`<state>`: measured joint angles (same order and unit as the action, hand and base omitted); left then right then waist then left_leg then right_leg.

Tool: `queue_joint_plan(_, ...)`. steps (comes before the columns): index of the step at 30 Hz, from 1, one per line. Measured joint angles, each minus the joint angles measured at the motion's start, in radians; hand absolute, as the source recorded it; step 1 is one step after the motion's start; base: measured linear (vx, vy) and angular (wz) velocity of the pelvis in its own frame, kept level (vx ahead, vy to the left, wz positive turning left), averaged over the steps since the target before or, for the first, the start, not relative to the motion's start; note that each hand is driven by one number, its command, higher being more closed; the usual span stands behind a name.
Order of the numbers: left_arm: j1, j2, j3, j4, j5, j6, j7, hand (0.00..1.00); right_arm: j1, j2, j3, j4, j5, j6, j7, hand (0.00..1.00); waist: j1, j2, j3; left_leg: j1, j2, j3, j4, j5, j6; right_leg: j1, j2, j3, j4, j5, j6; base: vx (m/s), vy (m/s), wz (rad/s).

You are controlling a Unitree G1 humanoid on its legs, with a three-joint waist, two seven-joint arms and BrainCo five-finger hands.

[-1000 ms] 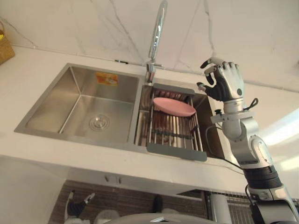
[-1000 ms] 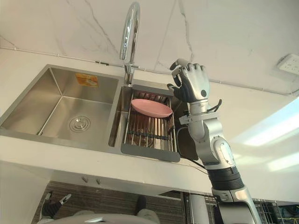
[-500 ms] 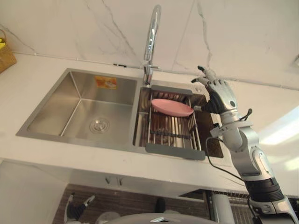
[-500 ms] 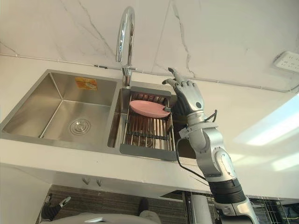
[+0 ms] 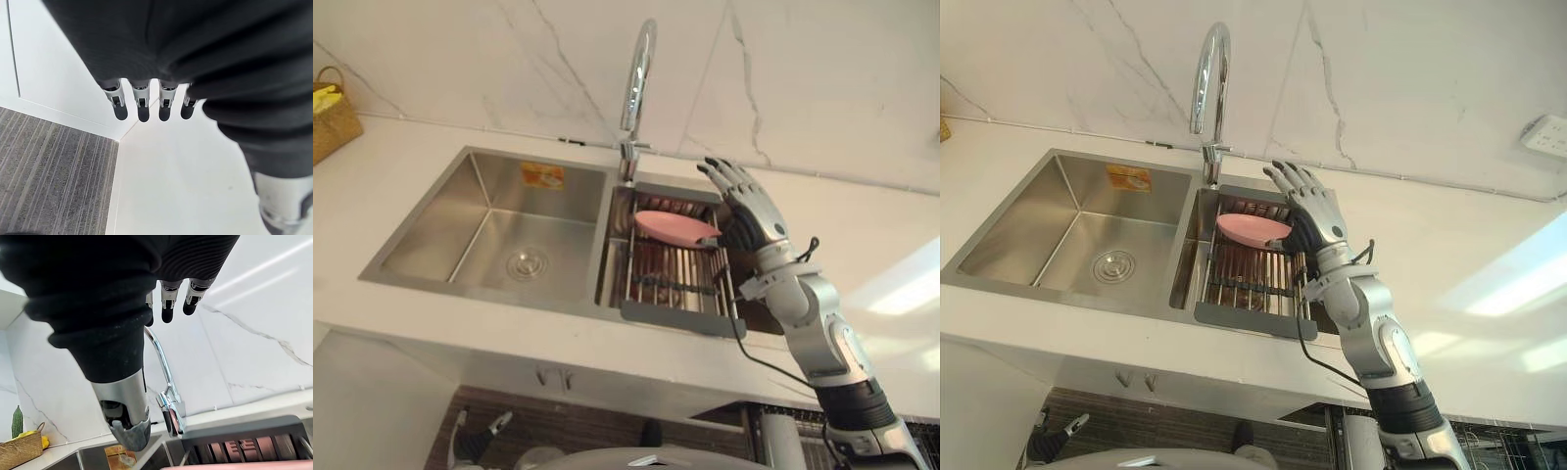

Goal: Walk over to the sink, pick up the cup, carry it to the dishwasher, place the cup inside the dishwasher, then close the dishwasher door

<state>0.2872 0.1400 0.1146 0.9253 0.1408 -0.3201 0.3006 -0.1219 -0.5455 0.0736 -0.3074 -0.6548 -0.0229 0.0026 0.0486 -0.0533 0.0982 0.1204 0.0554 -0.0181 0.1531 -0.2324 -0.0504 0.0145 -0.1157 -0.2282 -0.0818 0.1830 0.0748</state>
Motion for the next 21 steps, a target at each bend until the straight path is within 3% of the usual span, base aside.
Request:
queue_joint_plan(7, -0.015, -0.001, 0.002, 0.01, 0.002, 0.0, -0.001, 0.0, 0.154, 0.092, -0.059, -0.117, 0.002, 0.011, 0.059, 0.0, -0.025, -0.003, -0.002, -0.004, 0.014, 0.048, 0.001, -0.005, -0.008, -0.002, -0.002, -0.01, 0.0, -0.002, 0.0, 0.0, 0.0, 0.0)
queue_joint_plan(12, -0.026, -0.001, 0.002, 0.011, 0.019, -0.001, -0.002, 0.0, 0.179, 0.115, -0.06, -0.117, -0.004, 0.031, 0.08, 0.0, -0.025, -0.013, -0.008, -0.005, 0.015, 0.05, -0.001, -0.004, -0.008, 0.002, -0.006, -0.026, 0.0, -0.005, 0.004, -0.01, 0.001, 0.07)
queue_joint_plan(21, -0.028, 0.002, 0.001, 0.041, 0.019, -0.002, -0.002, 0.0, 0.194, 0.136, -0.034, -0.072, -0.139, 0.05, 0.069, 0.0, -0.025, -0.019, -0.019, -0.01, 0.022, 0.096, -0.018, 0.024, -0.02, 0.008, -0.02, -0.055, 0.0, -0.009, 0.01, -0.01, -0.003, 0.09)
